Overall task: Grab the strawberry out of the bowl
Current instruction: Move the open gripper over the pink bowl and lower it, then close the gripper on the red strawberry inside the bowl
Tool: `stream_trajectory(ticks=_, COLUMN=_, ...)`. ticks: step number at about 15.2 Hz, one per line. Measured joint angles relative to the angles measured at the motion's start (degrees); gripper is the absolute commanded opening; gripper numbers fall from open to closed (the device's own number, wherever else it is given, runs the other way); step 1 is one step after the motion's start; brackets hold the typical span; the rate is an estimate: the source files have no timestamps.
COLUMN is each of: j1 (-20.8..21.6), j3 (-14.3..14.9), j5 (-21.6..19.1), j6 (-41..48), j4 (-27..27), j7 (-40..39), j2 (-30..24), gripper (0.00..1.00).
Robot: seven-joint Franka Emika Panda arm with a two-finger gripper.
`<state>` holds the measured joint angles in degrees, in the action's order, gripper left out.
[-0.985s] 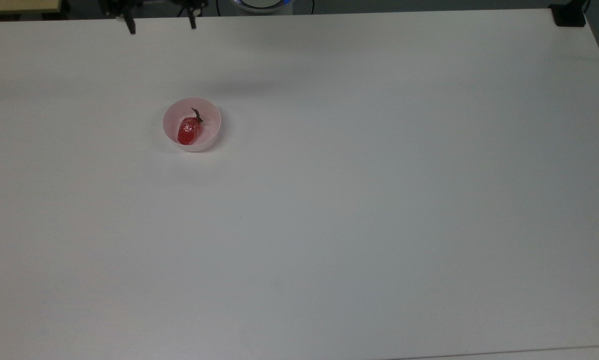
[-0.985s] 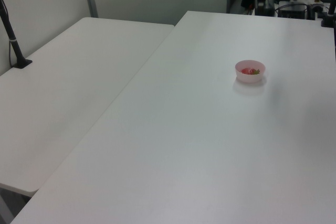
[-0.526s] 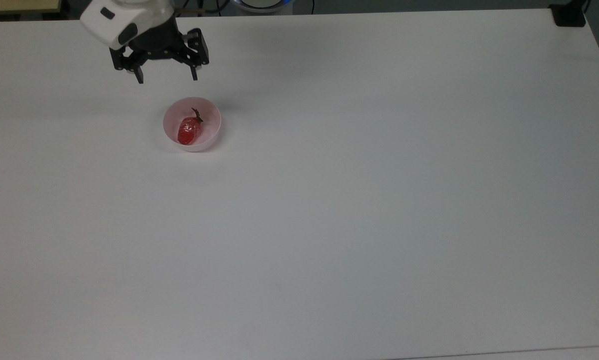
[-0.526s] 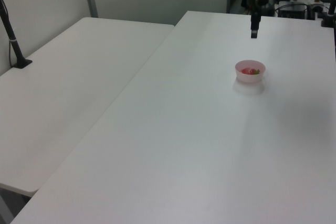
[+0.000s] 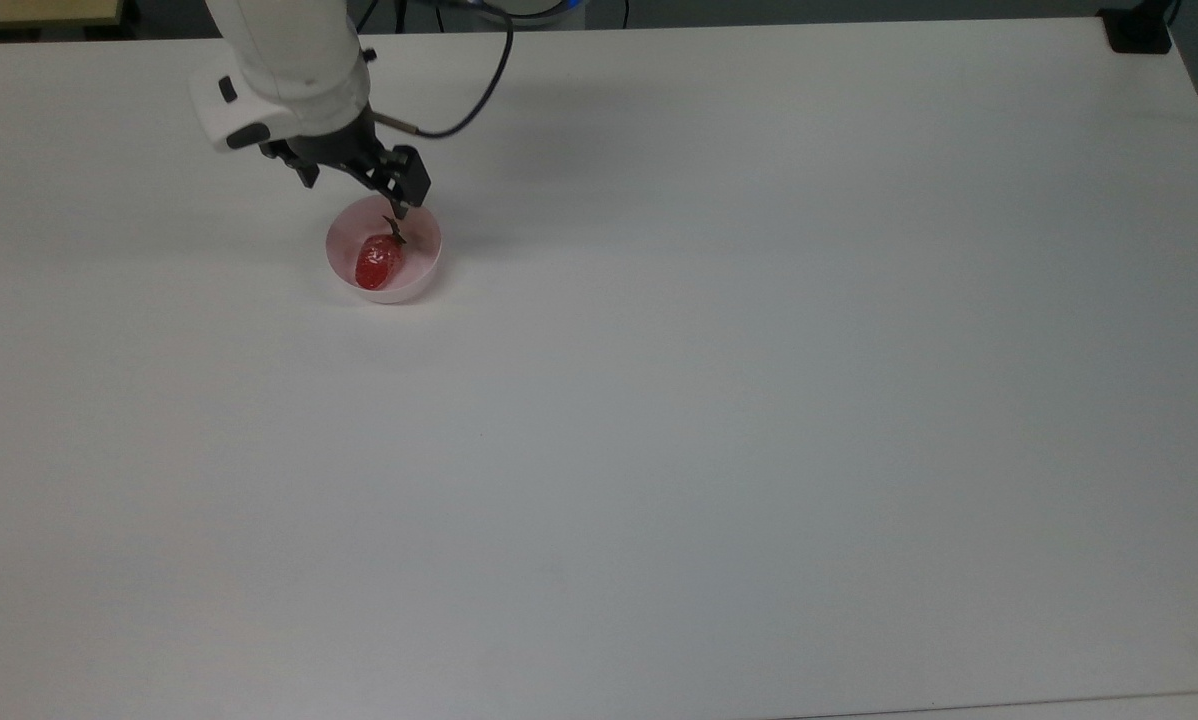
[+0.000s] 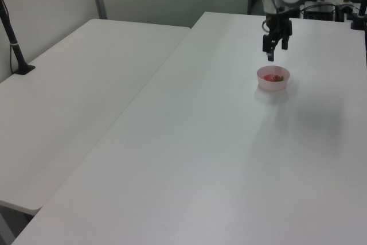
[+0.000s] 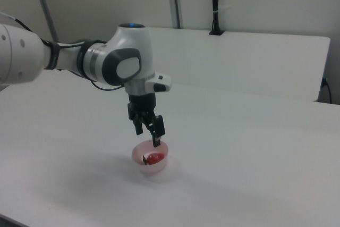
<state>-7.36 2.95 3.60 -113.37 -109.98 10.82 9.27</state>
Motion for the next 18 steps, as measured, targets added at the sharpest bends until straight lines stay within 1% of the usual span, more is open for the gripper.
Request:
stream_trajectory(ticks=4, j1=0.1, j3=0.0, j5=-0.1, j6=-0.2, j4=-0.1, j7=3.6, j2=3.4, gripper=0.98)
stream_trajectory(ticks=6, j1=0.2, j3=-0.2, j5=-0.1, j6=-2.4, j4=-0.1, j7=4.7, j2=5.3, gripper=0.97)
stream_trajectory(ticks=8, j1=0.2, j3=-0.4, j5=-0.1, j6=-4.6, j4=-0.1, j7=5.8, j2=6.8, gripper=0.95)
stream_trajectory(ticks=9, j1=0.2, j3=-0.5, j5=-0.1, j6=-5.0, j4=-0.1, j7=6.2, j2=7.2, gripper=0.91)
stream_trajectory(ticks=17, j1=0.2, j3=-0.6, j5=-0.1, j6=-5.8, j4=-0.1, j7=6.7, j2=8.6, gripper=0.81)
stream_trajectory(ticks=18, j1=0.2, j3=-0.7, j5=-0.1, j6=-5.8, j4=-0.1, j7=6.7, j2=8.8, gripper=0.75)
